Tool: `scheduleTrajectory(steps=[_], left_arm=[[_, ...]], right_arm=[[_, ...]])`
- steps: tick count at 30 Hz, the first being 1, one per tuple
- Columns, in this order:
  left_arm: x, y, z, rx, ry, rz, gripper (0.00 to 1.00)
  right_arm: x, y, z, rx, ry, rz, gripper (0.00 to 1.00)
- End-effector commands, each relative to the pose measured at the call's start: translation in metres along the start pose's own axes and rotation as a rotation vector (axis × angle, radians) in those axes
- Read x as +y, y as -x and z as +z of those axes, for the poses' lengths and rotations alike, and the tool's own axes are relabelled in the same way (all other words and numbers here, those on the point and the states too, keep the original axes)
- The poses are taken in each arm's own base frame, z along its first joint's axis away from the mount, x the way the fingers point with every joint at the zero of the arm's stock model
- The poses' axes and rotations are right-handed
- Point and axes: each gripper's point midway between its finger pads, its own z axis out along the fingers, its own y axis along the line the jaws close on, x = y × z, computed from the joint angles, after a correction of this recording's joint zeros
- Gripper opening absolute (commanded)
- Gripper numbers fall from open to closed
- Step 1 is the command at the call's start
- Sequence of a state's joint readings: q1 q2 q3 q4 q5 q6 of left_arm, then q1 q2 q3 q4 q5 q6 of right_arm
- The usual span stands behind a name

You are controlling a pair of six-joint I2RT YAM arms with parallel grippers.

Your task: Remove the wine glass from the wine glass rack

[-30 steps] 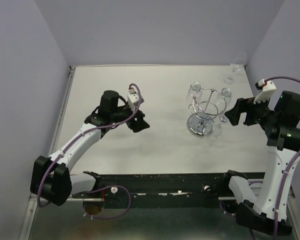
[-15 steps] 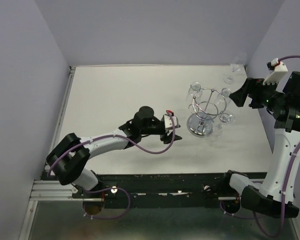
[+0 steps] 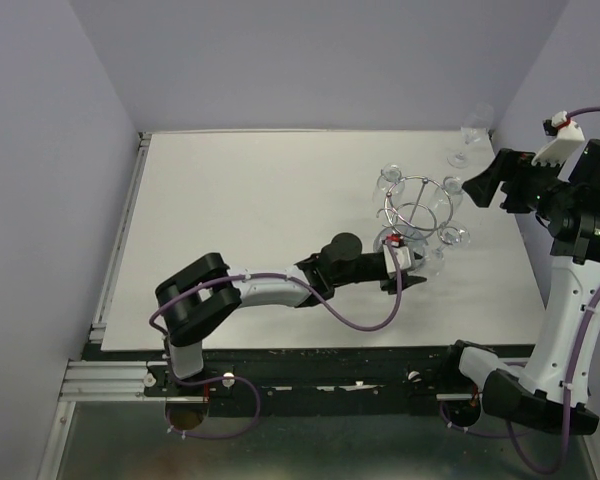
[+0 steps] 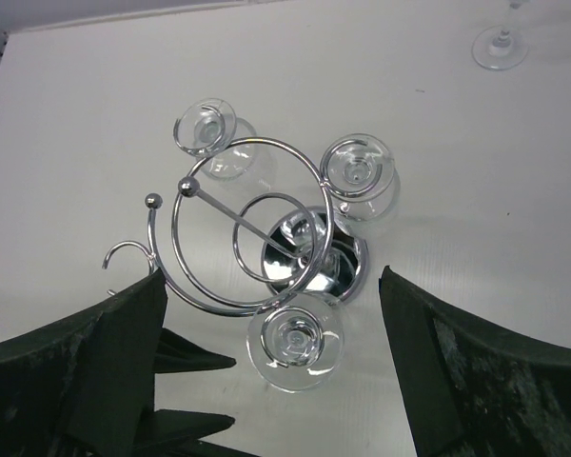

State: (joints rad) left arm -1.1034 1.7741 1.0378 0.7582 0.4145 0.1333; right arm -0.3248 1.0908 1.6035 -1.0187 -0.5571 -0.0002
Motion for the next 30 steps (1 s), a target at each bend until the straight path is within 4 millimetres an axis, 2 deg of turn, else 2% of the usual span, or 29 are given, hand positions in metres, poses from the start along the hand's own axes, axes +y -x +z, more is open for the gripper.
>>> scheduleTrajectory(steps=[1, 4, 7, 14, 20, 27, 30], left_arm=[[0.034, 0.014, 0.02, -0.069, 0.186, -0.018, 0.62], [0.047, 0.01, 0.028, -0.067, 0.248, -0.015, 0.62], [0.051, 0.002, 0.034, -0.06, 0.261, -0.022, 0.62], [0.049, -0.01, 0.054, -0.077, 0.243, -0.024, 0.6], [0.05, -0.008, 0.075, -0.109, 0.242, -0.019, 0.58], [0.051, -0.006, 0.084, -0.125, 0.233, -0.035, 0.52], [0.05, -0.007, 0.084, -0.124, 0.225, -0.061, 0.45]], right_arm=[[-0.004, 0.006, -0.01, -0.044, -0.063, 0.029, 1.0], [-0.002, 0.002, -0.011, -0.049, -0.062, 0.038, 1.0], [-0.002, 0.001, -0.011, -0.052, -0.061, 0.041, 1.0], [-0.007, 0.008, -0.012, -0.064, -0.089, 0.034, 1.0], [-0.006, 0.008, -0.01, -0.06, -0.079, 0.036, 1.0], [-0.009, 0.0, -0.009, -0.045, -0.089, 0.042, 1.0], [-0.01, -0.003, -0.008, -0.039, -0.093, 0.044, 1.0]])
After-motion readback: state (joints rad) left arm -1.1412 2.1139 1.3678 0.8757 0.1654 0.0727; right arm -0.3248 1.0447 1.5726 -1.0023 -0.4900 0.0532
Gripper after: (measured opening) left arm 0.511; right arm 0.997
